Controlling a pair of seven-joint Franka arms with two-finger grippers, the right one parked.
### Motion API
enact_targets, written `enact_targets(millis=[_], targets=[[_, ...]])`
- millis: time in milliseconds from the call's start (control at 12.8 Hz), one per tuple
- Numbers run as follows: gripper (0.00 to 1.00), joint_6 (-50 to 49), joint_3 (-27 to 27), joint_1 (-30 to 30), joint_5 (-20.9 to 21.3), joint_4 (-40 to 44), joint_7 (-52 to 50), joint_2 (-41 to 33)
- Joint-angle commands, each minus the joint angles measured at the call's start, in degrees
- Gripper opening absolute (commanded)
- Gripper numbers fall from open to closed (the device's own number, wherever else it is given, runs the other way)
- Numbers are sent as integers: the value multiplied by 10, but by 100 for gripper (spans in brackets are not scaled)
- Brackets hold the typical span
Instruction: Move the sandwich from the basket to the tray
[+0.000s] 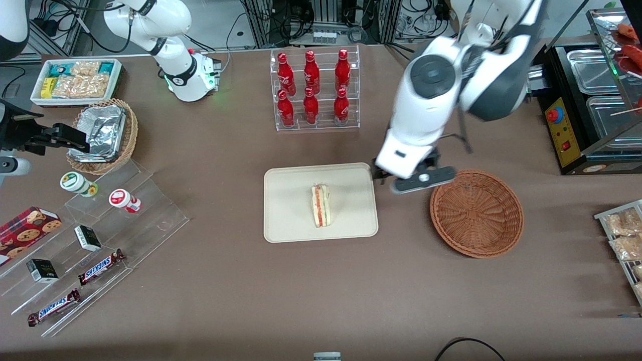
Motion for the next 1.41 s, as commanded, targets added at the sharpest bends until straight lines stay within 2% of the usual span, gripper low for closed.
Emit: enact_targets(millis=[0,234,469,781,1094,1328], targets=[[100,-23,-6,63,-20,-107,85,-116],[100,-104,-6,150,-27,-106,193,-174],[100,-116,-5,234,-35,-93,310,-186],[100,-120,-5,286,-33,-32,335,-154],[100,-161,-6,287,-35,73,366,-77],[100,-154,-7,300,-71,85,450,-72]])
